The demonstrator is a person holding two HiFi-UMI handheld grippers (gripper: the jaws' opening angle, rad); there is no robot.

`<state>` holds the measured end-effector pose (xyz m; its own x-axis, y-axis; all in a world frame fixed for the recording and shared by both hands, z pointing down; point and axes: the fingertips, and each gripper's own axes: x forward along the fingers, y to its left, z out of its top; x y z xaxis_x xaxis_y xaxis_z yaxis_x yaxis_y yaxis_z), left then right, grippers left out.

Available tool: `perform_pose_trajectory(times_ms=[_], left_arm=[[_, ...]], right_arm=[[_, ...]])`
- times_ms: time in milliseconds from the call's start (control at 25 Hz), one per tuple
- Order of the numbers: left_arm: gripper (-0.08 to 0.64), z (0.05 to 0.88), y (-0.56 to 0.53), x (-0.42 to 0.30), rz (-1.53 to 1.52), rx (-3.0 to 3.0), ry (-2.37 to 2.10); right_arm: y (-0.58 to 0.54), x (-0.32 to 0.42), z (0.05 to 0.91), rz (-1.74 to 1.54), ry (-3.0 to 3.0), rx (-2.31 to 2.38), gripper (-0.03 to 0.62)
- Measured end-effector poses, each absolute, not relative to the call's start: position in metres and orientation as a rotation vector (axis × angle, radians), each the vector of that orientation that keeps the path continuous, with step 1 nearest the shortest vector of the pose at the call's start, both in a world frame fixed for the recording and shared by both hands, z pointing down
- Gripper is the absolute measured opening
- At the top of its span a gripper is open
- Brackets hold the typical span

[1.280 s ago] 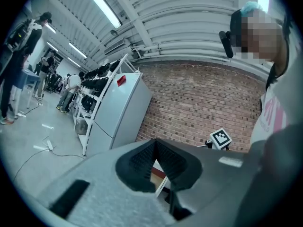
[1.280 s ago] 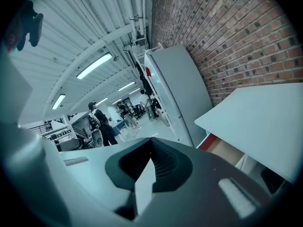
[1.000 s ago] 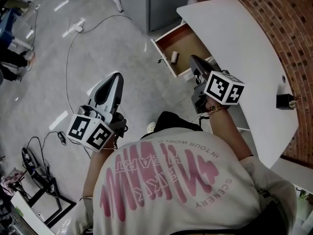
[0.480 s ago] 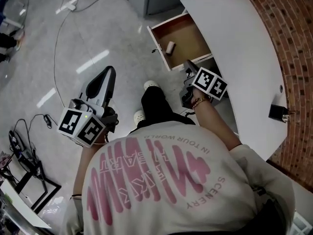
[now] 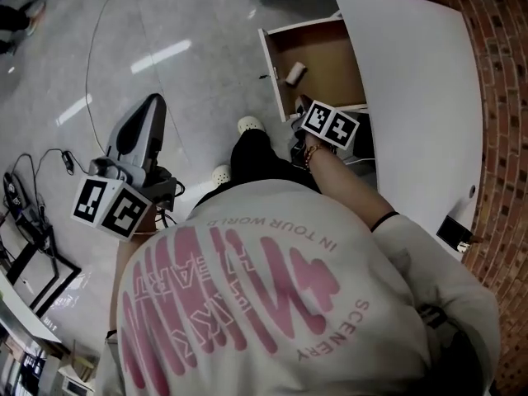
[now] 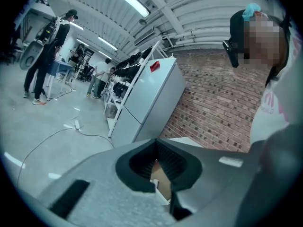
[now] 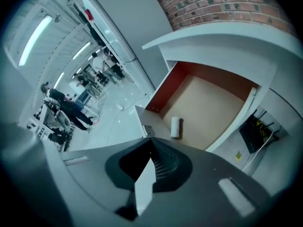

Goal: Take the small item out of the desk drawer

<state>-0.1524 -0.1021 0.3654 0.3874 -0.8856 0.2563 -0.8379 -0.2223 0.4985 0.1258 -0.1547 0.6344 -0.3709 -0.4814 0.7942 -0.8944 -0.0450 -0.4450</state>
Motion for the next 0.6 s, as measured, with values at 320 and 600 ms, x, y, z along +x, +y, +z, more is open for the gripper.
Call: perform_pose_trajectory(times_ms=[320,600], left_arm=[[0.005,0.386,-0.131,-0.165,-0.103,1.953,-1.571],[0.003,0.406,-0.123,-0.165,-0.050,1.851,-1.608]], right_arm=[[-0.195,0.136,0.695,1.223,-1.727,1.292,0.009],[-0.220,0.137,0.724,1.210,-1.687,1.223,0.009]])
